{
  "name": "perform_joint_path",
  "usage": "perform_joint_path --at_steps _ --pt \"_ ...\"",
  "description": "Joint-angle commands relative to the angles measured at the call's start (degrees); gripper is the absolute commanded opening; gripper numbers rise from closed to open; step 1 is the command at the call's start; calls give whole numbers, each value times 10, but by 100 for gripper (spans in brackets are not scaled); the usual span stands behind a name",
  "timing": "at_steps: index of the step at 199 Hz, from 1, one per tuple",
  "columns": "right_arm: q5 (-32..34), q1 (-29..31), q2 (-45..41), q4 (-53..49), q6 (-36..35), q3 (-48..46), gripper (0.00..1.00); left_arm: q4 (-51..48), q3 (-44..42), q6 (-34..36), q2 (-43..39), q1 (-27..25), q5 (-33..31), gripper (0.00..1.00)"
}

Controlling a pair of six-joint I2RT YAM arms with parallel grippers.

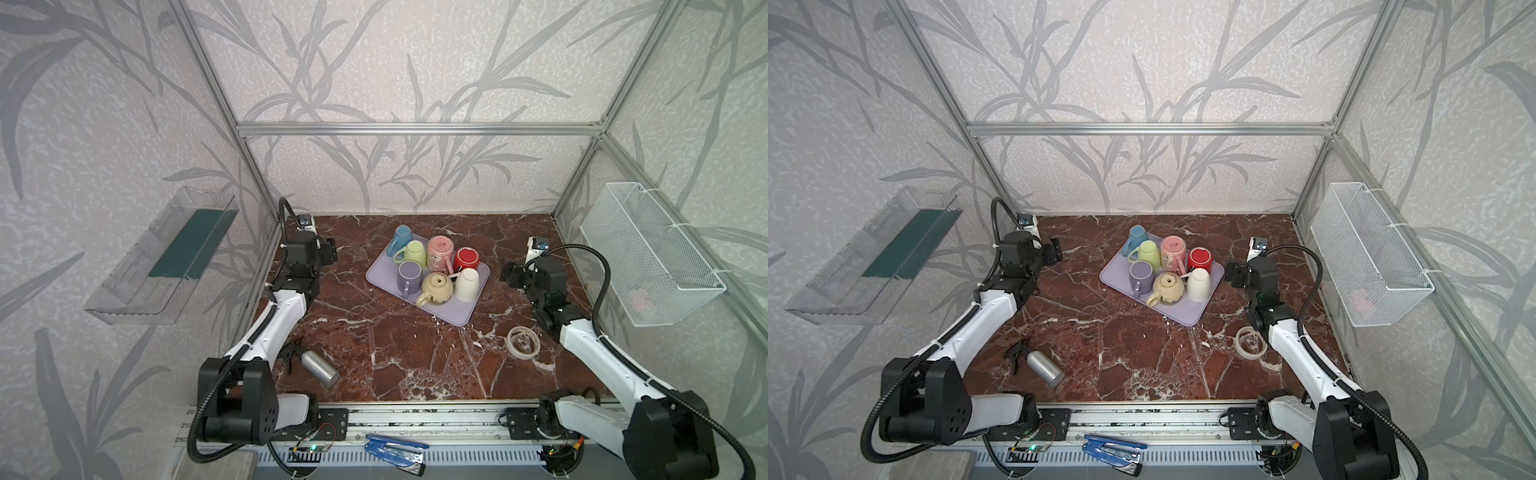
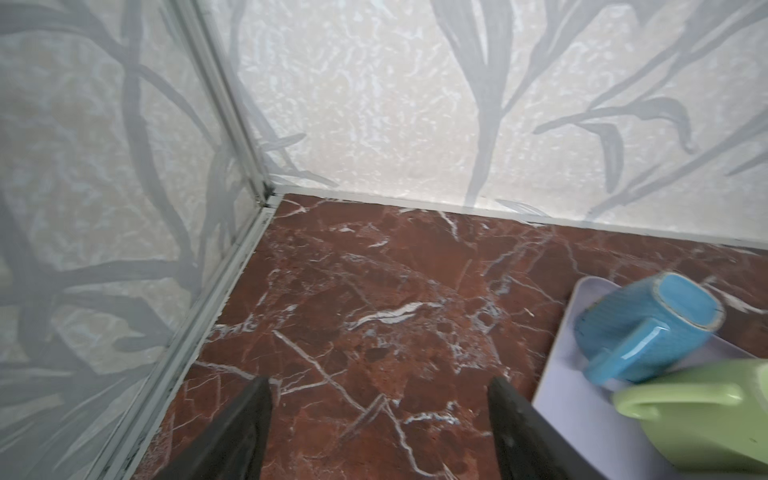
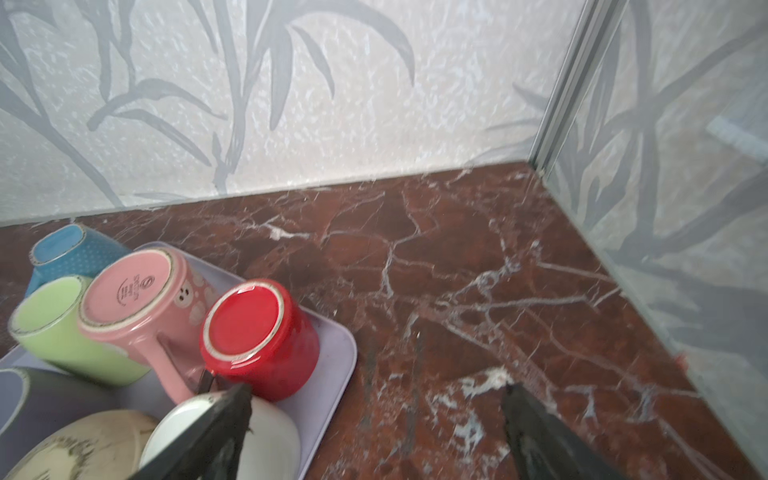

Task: Turn the mug right side up

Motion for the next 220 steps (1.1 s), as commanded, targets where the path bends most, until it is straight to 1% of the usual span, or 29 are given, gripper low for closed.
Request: perform_joint_path --at_steps 1,21,39,56,82,97,110,123,140,156,165,194,203,214,220 --pt "-51 0 -3 -89 81 14 87 -155 50 -12 25 -14 58 71" --pt "-87 -15 12 -100 116 22 81 -186 85 -16 63 -15 91 64" --pt "-119 -35 32 -106 141 33 76 -188 106 -14 105 -15 122 63" --pt "-139 -48 62 -111 150 48 69 -191 135 -10 158 -18 151 58" --pt "-160 -60 111 -106 166 65 65 -201 191 -7 248 -22 193 52" --pt "-176 -68 139 -93 175 71 61 -230 238 1 299 -29 205 50" --pt "-209 -82 170 -80 188 79 57 -265 279 11 334 -39 212 50" --pt "-245 -91 198 -63 195 85 56 -284 306 19 363 -45 223 50" --pt "-273 -95 235 -47 198 95 55 -288 325 17 392 -49 231 49" --pt "-291 -95 270 -44 200 109 54 -294 339 13 416 -53 231 42" --pt "-303 -95 289 -42 200 115 53 -295 344 16 425 -60 227 40" --pt "-315 -95 330 -21 203 118 53 -295 350 28 440 -85 203 40" --pt "-318 -95 335 -18 204 121 53 -292 351 24 444 -89 203 40" --pt "-323 -95 362 -15 203 127 52 -289 351 18 449 -92 203 39" --pt "-324 -95 370 -15 203 130 50 -287 351 16 453 -92 202 38"
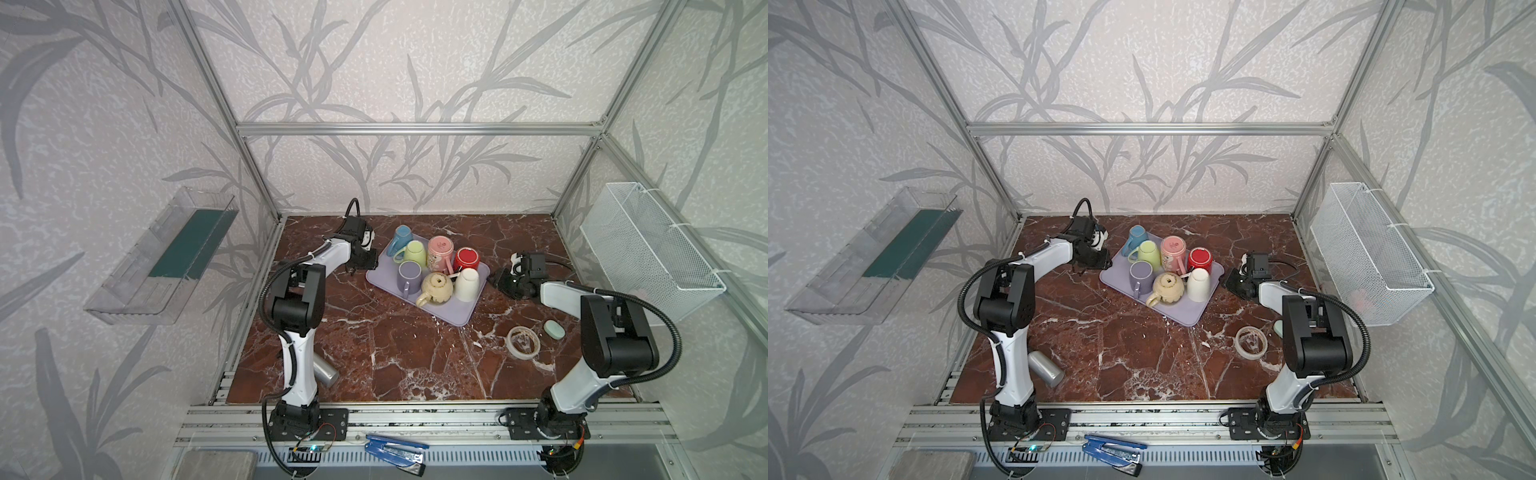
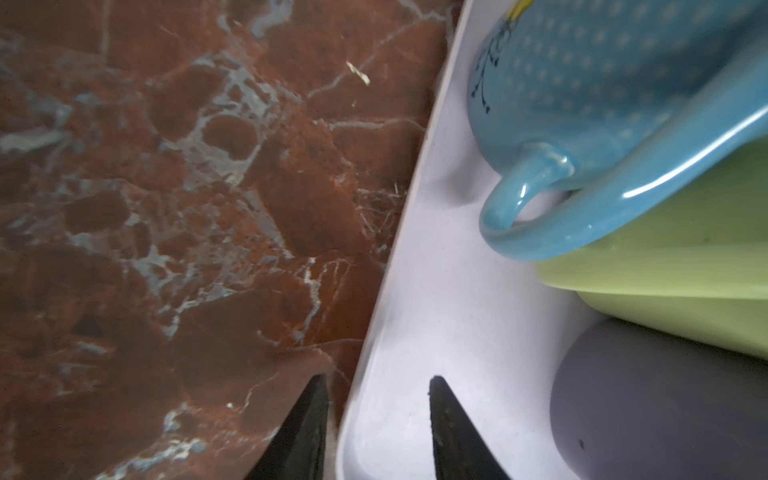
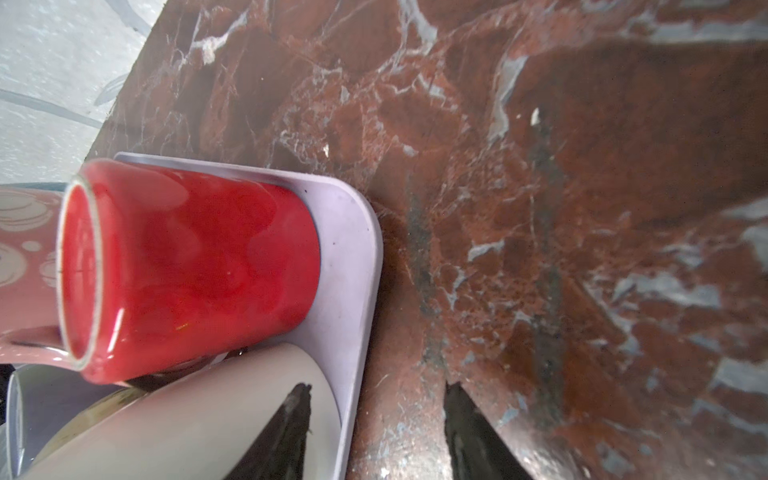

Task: Turn the mug right side up

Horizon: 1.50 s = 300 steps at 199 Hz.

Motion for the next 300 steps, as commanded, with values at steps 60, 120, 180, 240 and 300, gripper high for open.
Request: perform_joint_path --at_steps 60,120,180,240,300 --pt "-30 0 87 5 12 54 40 -8 14 -2 32 -14 -35 29" --pt "-35 3 109 -5 14 73 37 -2 8 -16 18 -15 -92 29" --pt "-38 7 114 -1 17 73 35 23 -16 -3 -32 -15 -151 41" --pt "-41 8 111 -6 16 74 34 -40 40 4 15 -15 -155 39" --pt "-46 10 113 -14 14 80 33 -58 47 1 36 -16 -79 35"
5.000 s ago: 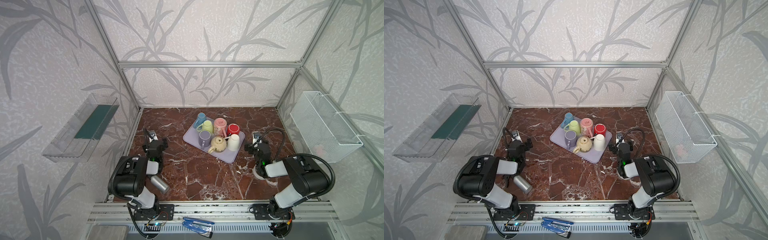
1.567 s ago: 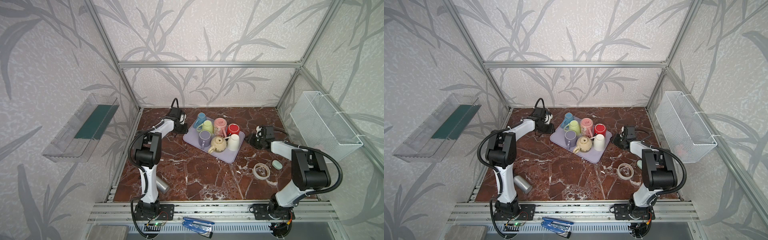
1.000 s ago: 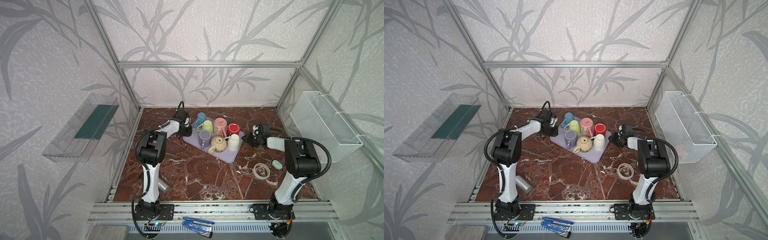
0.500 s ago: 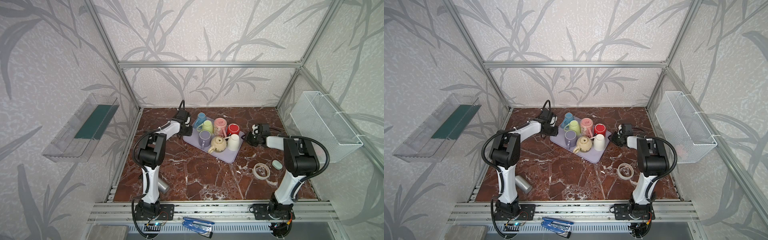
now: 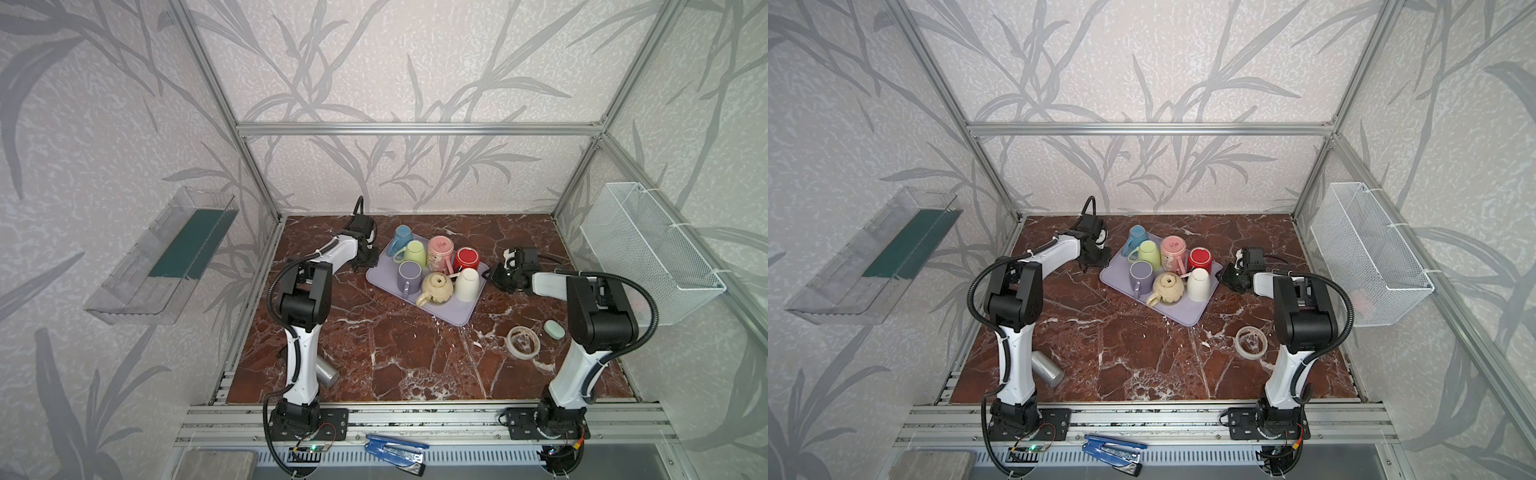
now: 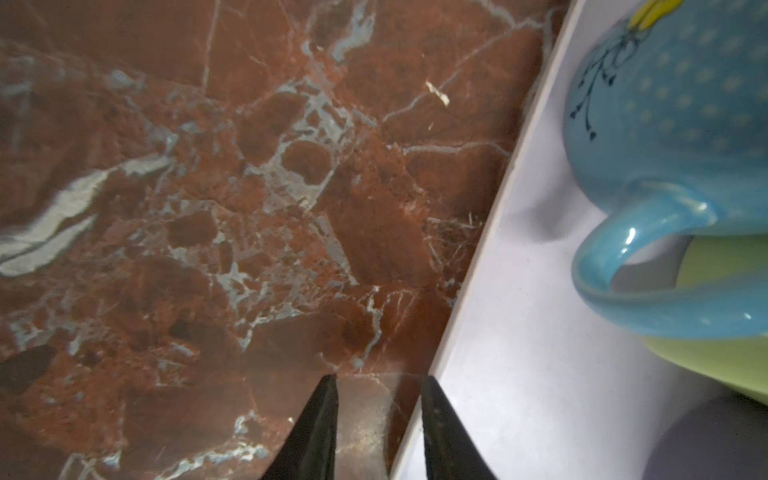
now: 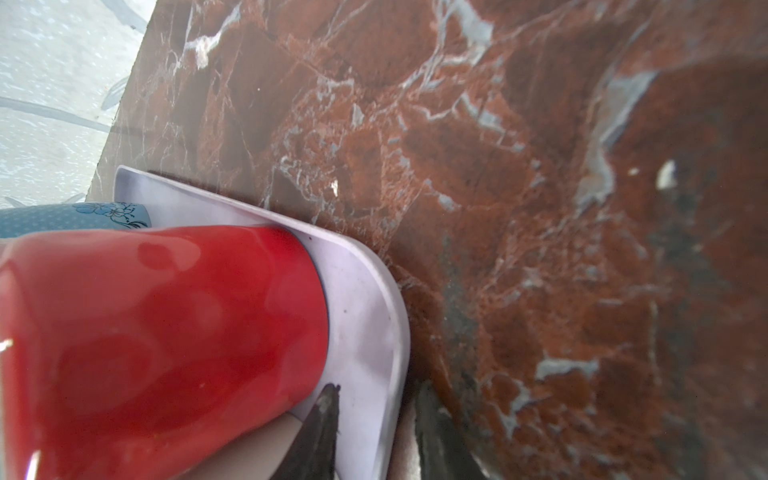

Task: Turn the mug right side up

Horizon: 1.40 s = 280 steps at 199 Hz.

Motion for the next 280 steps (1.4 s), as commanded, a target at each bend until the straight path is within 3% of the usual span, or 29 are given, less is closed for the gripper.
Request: perform_joint_path --at_steps 1,34,70,108,157,191,212,280 --pt "-7 5 17 -36 0 7 33 -16 -10 7 -1 -2 41 35" --pt "-10 6 20 -37 -1 8 33 -25 -4 15 9 -2 73 39" --pt "-12 8 22 -42 -1 13 32 -61 28 5 38 -3 55 35" --pt "-15 11 26 -51 -3 19 30 -86 52 -2 56 -6 41 25" --pt "-23 14 44 -60 0 32 19 -88 42 -12 53 -10 33 8" --pt "-18 20 53 -75 -8 44 12 -77 15 -23 36 -13 34 0" --pt "-12 29 60 -91 -18 52 0 -61 -10 -45 17 -14 46 0" --pt "-9 46 61 -119 -36 62 0 1 -138 -136 -67 -22 37 0"
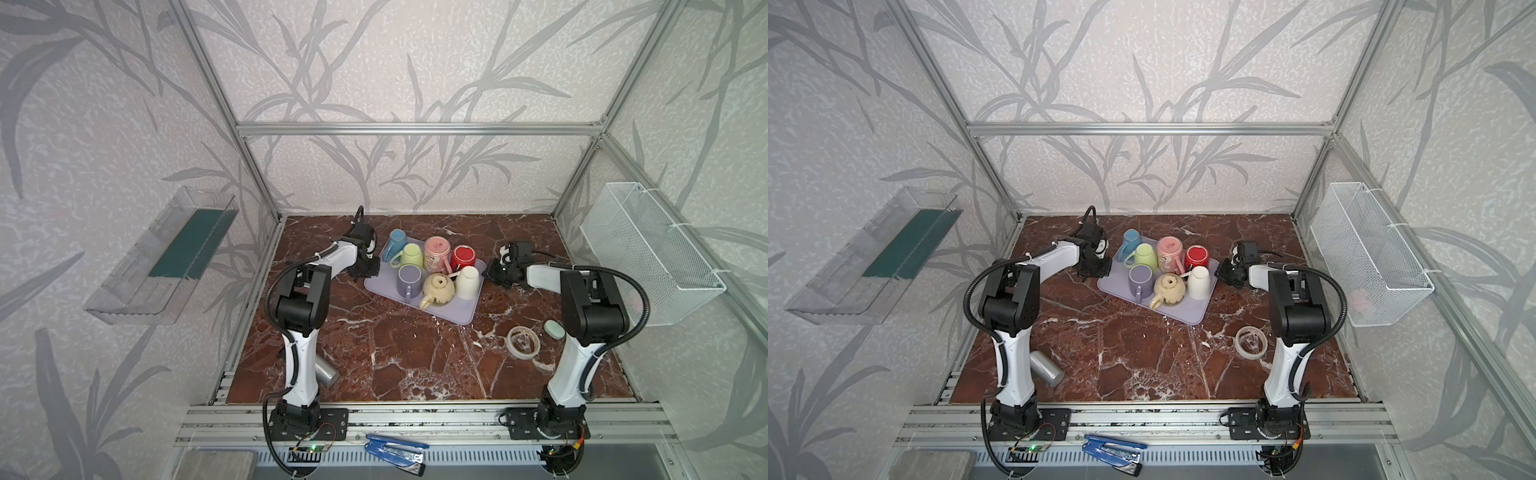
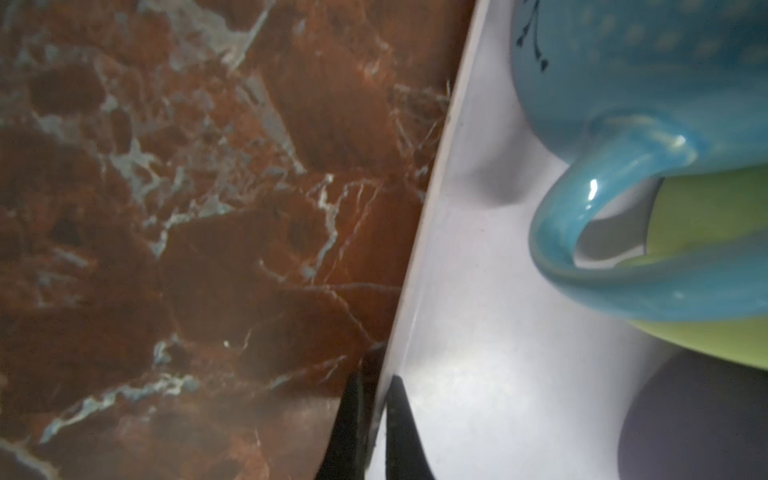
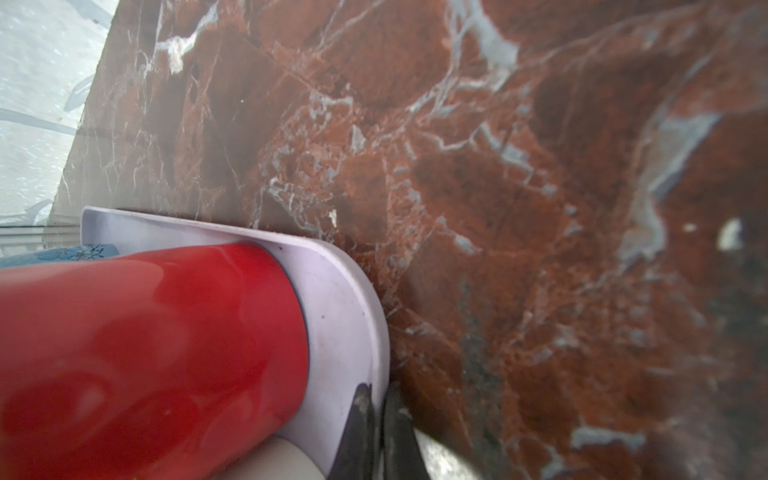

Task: Turn the mug right side up

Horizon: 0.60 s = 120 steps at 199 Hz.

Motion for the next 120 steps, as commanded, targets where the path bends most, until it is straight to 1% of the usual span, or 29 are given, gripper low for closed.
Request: perform_joint_path --at_steps 1,47,70,93,120 --pt "-36 28 20 -67 -32 -5 0 0 -51 -96 -25 -14 -4 0" --pt "-44 42 12 -110 -72 12 0 85 -212 -208 -122 -36 -36 0" --pt "-51 51 1 -119 -85 11 0 116 -282 -238 -161 -56 -57 0" --pt "-51 61 -7 -127 -95 6 0 147 -345 -265 -205 -69 -66 0" --pt "-54 72 -15 -127 -97 -10 0 163 -404 -288 -270 -87 -84 0"
